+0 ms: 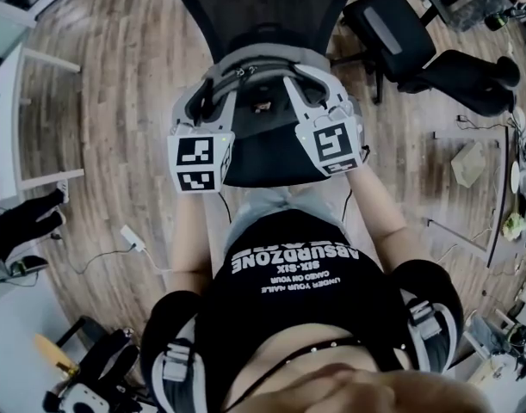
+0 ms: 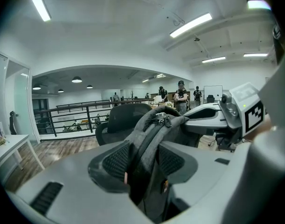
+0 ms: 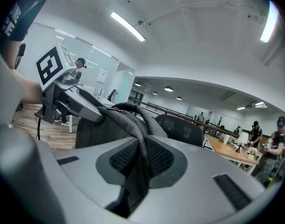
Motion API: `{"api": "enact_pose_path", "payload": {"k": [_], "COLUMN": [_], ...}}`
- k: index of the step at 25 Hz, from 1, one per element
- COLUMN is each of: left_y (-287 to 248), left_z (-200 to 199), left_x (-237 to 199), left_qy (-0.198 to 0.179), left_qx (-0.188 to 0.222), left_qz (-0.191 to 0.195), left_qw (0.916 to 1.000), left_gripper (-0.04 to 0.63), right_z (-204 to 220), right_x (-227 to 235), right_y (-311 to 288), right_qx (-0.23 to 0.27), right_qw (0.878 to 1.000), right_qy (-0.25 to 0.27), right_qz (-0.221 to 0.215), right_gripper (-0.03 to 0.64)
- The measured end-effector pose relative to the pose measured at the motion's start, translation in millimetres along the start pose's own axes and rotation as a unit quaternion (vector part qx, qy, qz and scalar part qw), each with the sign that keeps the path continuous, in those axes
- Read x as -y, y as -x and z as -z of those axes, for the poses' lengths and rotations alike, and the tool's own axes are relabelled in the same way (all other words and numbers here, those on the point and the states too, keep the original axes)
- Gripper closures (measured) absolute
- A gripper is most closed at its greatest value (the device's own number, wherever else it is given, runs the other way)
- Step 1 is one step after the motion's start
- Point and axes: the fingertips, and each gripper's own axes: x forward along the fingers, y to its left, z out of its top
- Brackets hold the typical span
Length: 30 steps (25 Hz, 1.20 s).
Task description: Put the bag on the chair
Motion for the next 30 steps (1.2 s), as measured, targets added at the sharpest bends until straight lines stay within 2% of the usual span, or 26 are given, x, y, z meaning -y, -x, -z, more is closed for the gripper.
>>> {"api": "enact_pose_path", "payload": {"k": [8, 15, 30], "left_y": [-30.8, -61.2, -116.0], "left_z": [-8.0, -1.1, 27.1], "left_x": [-23.3, -40.5, -61.0], "left_qy": [0.013, 0.01, 0.036], "left_qx": [0.003, -0.016, -0.046], "left_qz": [0.016, 0.03, -0.008], "left_qw": [0.9998, 0.9994, 0.9983], "left_gripper": [0.41, 0.414, 0.422], "right_z": [-6.3, 2.2, 45.0], "right_x": [18.6, 29.3, 42.7], "right_y": [-34.5, -64.3, -123.5], "right_qx": [-0.009, -0.019, -0.034], "right_qw": [1.0, 1.0, 0.998], "right_qy": [0.003, -0.001, -0.024], "right_qz": [0.012, 0.007, -0.047], "right_gripper": [0.554, 0.554, 0.556]}}
